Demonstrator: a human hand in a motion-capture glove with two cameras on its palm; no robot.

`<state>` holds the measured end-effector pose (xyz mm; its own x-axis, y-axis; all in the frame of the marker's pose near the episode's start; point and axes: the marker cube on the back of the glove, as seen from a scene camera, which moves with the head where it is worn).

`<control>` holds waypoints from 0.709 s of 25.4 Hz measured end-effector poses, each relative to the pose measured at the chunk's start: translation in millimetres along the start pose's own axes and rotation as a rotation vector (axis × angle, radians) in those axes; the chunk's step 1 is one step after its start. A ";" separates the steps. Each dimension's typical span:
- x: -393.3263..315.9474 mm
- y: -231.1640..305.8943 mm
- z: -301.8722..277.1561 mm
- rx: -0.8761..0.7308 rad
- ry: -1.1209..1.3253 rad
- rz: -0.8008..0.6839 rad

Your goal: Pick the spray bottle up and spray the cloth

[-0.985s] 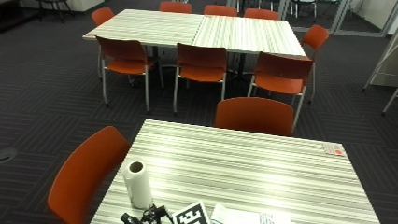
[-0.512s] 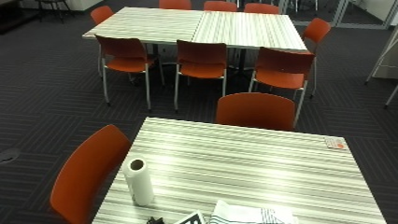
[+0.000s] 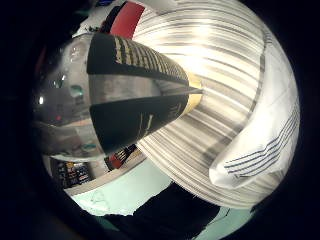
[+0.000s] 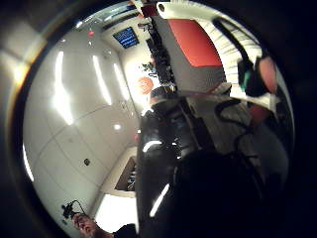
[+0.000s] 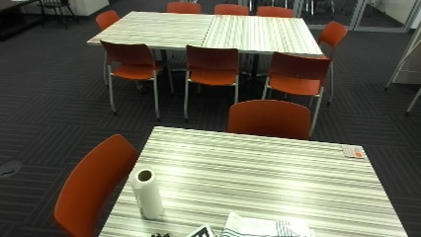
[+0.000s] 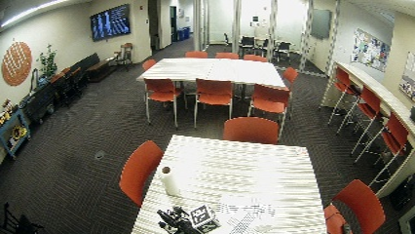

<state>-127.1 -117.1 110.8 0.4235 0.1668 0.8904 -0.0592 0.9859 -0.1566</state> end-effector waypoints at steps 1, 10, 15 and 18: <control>-0.2 1.0 -0.5 -0.007 0.001 0.008; 6.1 6.1 -3.7 -0.066 0.035 0.028; 2.6 10.5 -1.5 -0.073 -0.001 0.011; -7.7 21.5 1.6 -0.083 -0.047 -0.016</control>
<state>-133.1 -97.2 101.3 0.3810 0.1530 0.9118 0.0233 0.9843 -0.1749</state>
